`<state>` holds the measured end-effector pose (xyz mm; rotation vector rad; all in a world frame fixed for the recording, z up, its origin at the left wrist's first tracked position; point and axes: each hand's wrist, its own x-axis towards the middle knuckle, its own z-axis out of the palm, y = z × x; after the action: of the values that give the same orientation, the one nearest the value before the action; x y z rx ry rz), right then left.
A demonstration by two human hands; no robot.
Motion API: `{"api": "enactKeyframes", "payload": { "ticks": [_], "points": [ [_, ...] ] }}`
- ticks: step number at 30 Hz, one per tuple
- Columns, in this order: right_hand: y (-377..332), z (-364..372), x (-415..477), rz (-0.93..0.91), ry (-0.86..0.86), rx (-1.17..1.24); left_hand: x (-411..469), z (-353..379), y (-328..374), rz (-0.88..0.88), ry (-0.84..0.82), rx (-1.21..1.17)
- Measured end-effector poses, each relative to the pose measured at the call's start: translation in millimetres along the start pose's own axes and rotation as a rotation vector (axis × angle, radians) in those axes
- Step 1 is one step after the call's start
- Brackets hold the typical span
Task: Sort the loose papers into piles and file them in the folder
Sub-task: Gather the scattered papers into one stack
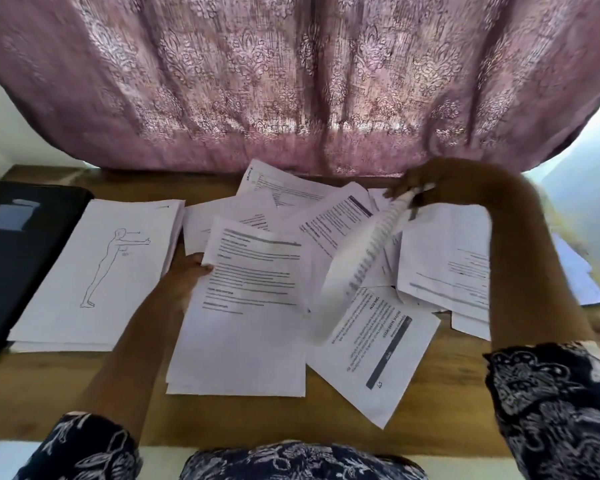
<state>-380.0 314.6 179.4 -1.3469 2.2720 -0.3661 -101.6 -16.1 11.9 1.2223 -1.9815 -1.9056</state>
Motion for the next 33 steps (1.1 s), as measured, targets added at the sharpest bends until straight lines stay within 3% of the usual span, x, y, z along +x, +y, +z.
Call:
{"api": "enactKeyframes", "payload": {
  "ticks": [2, 4, 6, 11, 14, 16, 19, 23, 29, 33],
  "points": [
    [-17.6, 26.6, 39.6, -0.042, -0.013, -0.077, -5.8, 19.4, 5.3, -0.065, -0.115, -0.119],
    [-37.0, 71.0, 82.3, -0.108, 0.113, -0.216, -10.2, 34.2, 8.9, -0.170, -0.165, -0.156],
    [-50.2, 120.8, 111.2, -0.054, 0.214, -0.321, -12.5, 48.0, 9.8, -0.211, -0.162, -0.175],
    [-74.9, 238.0, 103.9, 0.230, 0.146, -0.071, -20.4, 70.8, 1.2, -0.259, -0.121, -0.405],
    [-76.0, 256.7, 89.4, 0.201, 0.172, -0.032, -21.0, 73.1, -4.8, -0.184, -0.110, -0.235],
    [-69.2, 243.2, 76.0, 0.215, 0.333, 0.079, -19.8, 76.9, -8.6, -0.039, -0.081, -0.020],
    [-28.3, 215.1, 49.9, 0.508, 0.585, 0.055, -19.4, 90.6, -6.0, 0.140, -0.035, 0.104],
    [30.4, 203.8, 16.6, 0.938, 0.540, 0.051, -16.2, 116.6, -0.5, 0.222, -0.045, 0.186],
    [36.8, 186.6, 0.4, 0.825, 0.703, -0.052, -9.1, 147.9, -0.6, 0.251, -0.130, 0.229],
    [15.4, 166.7, -24.2, 0.605, 0.842, 0.102, -3.8, 156.2, 2.9, 0.186, -0.172, 0.196]
  ]
}}
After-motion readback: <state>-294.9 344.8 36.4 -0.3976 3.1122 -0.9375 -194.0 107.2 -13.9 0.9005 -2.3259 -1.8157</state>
